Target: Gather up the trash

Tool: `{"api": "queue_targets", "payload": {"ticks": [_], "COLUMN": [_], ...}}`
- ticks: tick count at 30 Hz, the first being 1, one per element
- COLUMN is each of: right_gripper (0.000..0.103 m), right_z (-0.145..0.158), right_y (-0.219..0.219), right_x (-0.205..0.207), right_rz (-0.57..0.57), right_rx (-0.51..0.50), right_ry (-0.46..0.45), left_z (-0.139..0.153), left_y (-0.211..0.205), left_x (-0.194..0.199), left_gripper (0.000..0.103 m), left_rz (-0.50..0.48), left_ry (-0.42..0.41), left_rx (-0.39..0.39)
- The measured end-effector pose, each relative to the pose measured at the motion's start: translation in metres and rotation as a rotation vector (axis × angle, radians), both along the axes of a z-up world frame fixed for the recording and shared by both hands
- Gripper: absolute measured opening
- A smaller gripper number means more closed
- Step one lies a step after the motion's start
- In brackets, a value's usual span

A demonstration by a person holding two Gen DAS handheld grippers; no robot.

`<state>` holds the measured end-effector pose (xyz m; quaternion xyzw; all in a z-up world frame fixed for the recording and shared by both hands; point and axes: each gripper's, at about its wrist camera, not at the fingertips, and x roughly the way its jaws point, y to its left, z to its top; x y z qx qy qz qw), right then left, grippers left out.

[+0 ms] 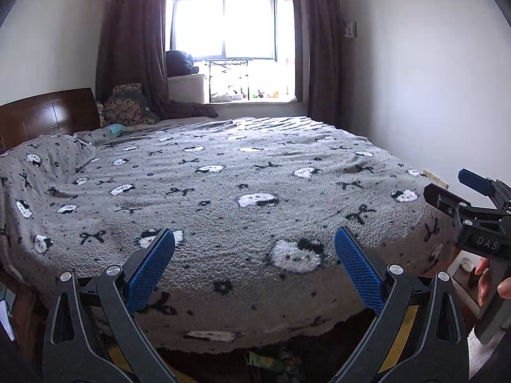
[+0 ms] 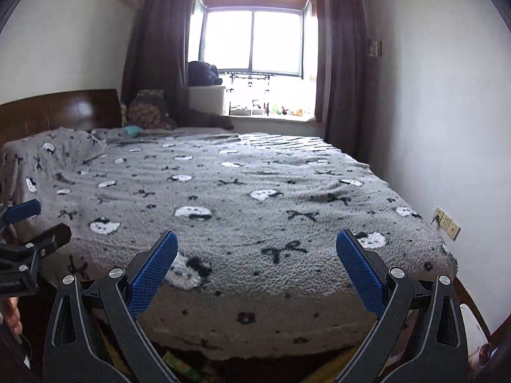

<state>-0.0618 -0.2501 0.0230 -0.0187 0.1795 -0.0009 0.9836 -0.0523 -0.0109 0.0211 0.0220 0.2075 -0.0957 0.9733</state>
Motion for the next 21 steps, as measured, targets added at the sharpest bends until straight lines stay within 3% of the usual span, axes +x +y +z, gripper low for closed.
{"api": "queue_targets", "payload": {"ticks": [5,21], "right_gripper": [0.099,0.099], "right_z": [0.004,0.0], "right_y": [0.003,0.012], "right_x": [-0.007,-0.011], "right_rz": [0.007,-0.035], "right_rx": [0.035,-0.016], "right_ry": [-0.013,-0.007], "left_z": [0.0,-0.007], "left_y": [0.001,0.006], "left_x": [-0.005,-0.008], "left_gripper": [0.095,0.095], "left_rz": [-0.004,0.034], "left_ry": [0.01,0.018], "left_rx": [-0.047,-0.042]}}
